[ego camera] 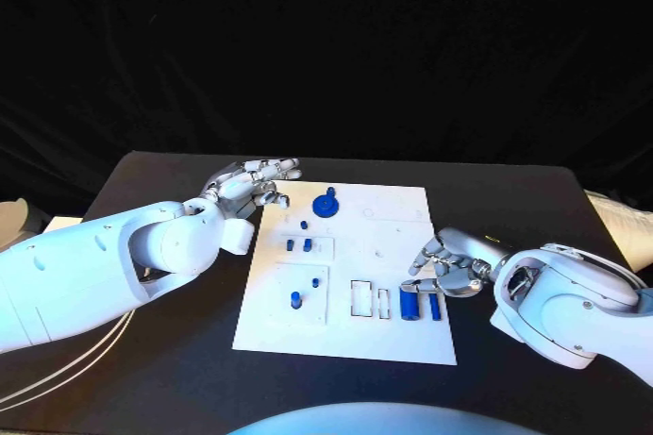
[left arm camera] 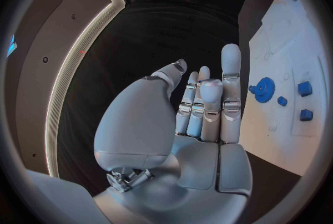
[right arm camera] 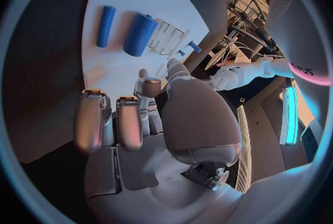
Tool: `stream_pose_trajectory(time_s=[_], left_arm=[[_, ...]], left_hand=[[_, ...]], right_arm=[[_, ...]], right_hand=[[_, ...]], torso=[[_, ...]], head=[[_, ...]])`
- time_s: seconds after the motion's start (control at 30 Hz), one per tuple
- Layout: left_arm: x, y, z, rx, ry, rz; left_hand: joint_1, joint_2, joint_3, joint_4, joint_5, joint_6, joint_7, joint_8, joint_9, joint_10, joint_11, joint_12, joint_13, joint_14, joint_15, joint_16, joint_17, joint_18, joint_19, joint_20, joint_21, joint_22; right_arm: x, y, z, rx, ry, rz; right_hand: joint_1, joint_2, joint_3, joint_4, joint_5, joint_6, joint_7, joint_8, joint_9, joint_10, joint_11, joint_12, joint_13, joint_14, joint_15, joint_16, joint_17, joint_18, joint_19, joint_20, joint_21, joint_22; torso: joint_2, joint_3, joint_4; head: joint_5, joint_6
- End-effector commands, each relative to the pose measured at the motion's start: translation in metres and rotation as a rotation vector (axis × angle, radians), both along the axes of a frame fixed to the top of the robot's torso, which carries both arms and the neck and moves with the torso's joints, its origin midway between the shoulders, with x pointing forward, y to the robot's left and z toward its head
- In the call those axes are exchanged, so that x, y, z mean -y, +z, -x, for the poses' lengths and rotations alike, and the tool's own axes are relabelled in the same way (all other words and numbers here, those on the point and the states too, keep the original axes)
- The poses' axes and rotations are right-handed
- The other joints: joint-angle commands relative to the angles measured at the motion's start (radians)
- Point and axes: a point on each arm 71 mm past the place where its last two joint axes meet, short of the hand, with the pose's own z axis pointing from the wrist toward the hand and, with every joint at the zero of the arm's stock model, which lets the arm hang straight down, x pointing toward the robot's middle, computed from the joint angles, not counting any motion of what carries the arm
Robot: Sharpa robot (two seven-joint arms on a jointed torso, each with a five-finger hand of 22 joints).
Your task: Assemble the parts on the task board
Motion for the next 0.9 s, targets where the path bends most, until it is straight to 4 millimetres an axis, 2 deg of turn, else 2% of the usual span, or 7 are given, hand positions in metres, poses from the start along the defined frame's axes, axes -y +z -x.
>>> stream_pose_trajectory(time_s=[0.03,0.17,0.33,0.9], left_arm=[[0.002,0.001,0.001,0.011,-0.022,0.004],[0.001,0.001,0.001,0.01,-0.022,0.004],[0.001,0.001,0.002,0.01,-0.024,0.004],[0.002,0.001,0.002,0.006,-0.032,0.005]], left_hand=[[0.009,0.004,-0.003,-0.004,0.003,-0.001,0.001,0.006,-0.001,-0.007,0.0,0.006,-0.001,-0.007,-0.002,0.003,-0.001,0.01,-0.005,-0.004,-0.003,-0.002],[0.009,0.004,-0.003,-0.004,0.003,0.0,0.001,0.007,-0.001,-0.007,0.0,0.006,-0.001,-0.008,-0.002,0.002,-0.004,0.01,-0.006,-0.004,-0.003,-0.002],[0.009,0.004,-0.003,-0.004,0.003,0.0,0.001,0.007,-0.001,-0.007,0.0,0.006,-0.001,-0.008,-0.002,0.002,-0.004,0.01,-0.006,-0.004,-0.003,-0.002],[0.01,0.004,-0.003,-0.005,0.003,0.0,0.001,0.007,-0.001,-0.007,0.0,0.007,-0.001,-0.008,-0.002,0.003,-0.002,0.01,-0.006,-0.004,-0.004,-0.002]], right_arm=[[0.006,-0.006,0.002,-0.016,-0.008,0.163],[0.006,-0.008,0.002,-0.004,0.01,0.216],[0.006,-0.01,0.003,0.008,0.014,0.237],[-0.011,-0.027,0.003,-0.033,0.043,0.221]], right_hand=[[-0.017,0.019,-0.025,0.003,-0.01,-0.005,-0.002,0.015,0.008,-0.015,0.0,0.011,0.026,0.057,-0.004,0.003,0.003,-0.01,0.003,0.002,0.0,-0.001],[-0.034,0.034,-0.055,0.003,-0.019,0.002,-0.007,0.036,0.024,-0.019,-0.003,0.027,0.06,0.058,-0.007,0.008,0.014,-0.011,0.003,0.001,0.003,0.003],[-0.046,0.043,-0.07,0.004,-0.018,0.002,-0.009,0.046,0.035,-0.02,-0.005,0.035,0.08,0.059,-0.008,0.011,0.02,-0.011,0.003,-0.001,0.005,0.005],[-0.073,0.052,-0.096,0.005,-0.019,0.002,-0.013,0.064,0.053,-0.022,-0.007,0.04,0.103,0.06,-0.01,0.014,0.029,-0.012,0.004,-0.002,0.008,0.011]], torso=[[-0.001,-0.0017,0.0003],[0.0,-0.0003,0.0013],[0.0,-0.0004,0.0015],[0.001,-0.0003,0.001]], head=[[-0.006,0.0],[-0.009,0.002],[-0.007,0.0],[-0.002,-0.003]])
